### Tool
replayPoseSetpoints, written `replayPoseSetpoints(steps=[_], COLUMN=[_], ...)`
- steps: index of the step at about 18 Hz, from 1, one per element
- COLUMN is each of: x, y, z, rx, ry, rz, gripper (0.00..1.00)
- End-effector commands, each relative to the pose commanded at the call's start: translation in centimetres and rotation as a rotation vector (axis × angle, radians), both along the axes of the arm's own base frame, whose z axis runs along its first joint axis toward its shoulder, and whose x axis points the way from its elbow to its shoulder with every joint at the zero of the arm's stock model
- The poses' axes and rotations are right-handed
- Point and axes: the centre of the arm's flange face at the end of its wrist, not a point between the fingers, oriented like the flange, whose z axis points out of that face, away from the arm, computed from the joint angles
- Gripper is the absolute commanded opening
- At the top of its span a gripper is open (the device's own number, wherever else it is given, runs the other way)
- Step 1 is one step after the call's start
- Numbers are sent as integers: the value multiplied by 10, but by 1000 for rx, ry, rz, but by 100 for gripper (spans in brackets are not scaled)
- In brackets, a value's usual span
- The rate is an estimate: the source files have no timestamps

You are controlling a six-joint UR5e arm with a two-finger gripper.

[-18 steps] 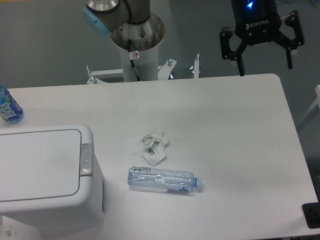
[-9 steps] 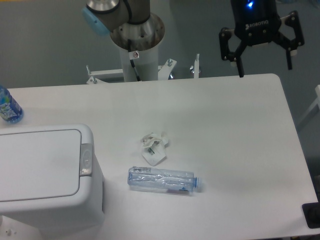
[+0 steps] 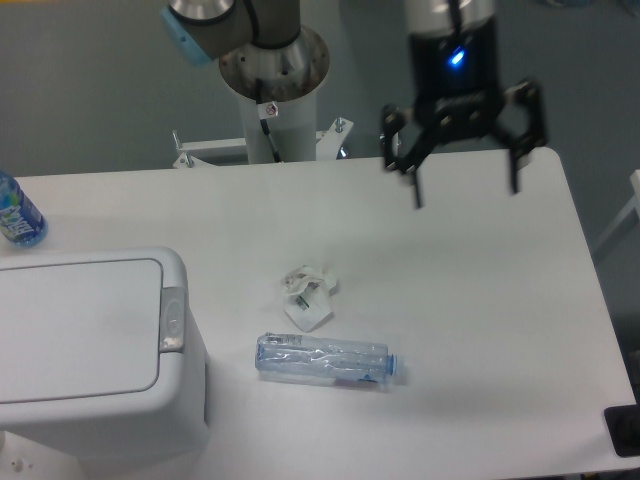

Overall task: Open the trash can
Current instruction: 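Move the gripper down toward the lid edge of the white trash bin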

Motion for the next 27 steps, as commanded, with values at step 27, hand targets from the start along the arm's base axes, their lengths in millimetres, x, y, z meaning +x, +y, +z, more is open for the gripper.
replayPoseSetpoints(steps=[27], x=[81], y=[93], z=[-82], rx=[89], ry=[-414], rz=[-5], gripper=[100])
